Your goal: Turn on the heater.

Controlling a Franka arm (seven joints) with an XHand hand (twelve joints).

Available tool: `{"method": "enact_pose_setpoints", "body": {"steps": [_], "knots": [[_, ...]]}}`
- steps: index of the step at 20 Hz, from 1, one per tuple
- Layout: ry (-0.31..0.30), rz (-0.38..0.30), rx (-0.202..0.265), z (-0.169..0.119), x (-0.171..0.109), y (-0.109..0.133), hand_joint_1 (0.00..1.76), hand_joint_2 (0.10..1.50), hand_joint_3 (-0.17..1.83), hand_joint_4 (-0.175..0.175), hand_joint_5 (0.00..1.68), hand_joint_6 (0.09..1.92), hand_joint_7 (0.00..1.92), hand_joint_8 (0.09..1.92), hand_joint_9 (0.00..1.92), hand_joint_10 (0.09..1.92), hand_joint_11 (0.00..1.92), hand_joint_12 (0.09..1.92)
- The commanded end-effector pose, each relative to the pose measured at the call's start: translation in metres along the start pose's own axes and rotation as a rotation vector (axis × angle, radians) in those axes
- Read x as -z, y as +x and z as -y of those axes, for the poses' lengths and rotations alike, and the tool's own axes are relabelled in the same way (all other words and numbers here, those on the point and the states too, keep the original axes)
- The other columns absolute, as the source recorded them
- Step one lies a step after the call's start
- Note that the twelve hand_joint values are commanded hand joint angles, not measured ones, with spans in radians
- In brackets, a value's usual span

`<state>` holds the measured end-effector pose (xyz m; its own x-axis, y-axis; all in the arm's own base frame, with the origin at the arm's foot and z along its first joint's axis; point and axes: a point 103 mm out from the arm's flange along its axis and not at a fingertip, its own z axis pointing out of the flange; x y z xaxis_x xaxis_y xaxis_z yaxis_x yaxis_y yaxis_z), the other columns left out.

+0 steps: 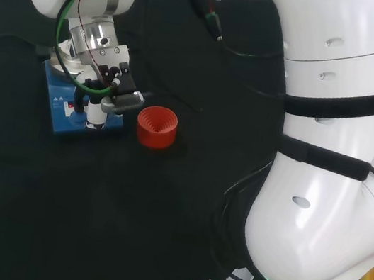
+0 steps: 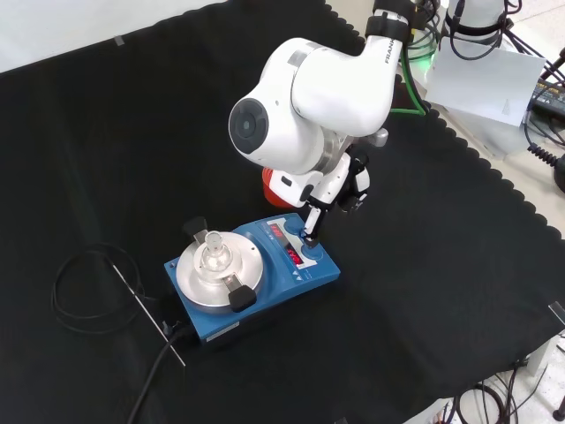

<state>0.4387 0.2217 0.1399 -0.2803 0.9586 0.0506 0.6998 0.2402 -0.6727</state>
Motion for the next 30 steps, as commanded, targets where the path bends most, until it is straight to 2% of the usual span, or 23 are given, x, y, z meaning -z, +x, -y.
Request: {"method": "enact_pose_setpoints", "body": {"steps": [1,30], "knots": [[-0.001,-0.003,-0.001,-0.0010,-0.0016,-0.0007,1.45,0.67,1.10,-0.050,0.28,0.54,1.59,1.60,1.68,1.54,1.26,1.42],[0.013,0.005,-0.006,-0.0064,-0.0074,0.0000,1.45,0.67,1.11,-0.052,0.29,0.54,1.59,1.60,1.68,1.53,1.26,1.42]]}}
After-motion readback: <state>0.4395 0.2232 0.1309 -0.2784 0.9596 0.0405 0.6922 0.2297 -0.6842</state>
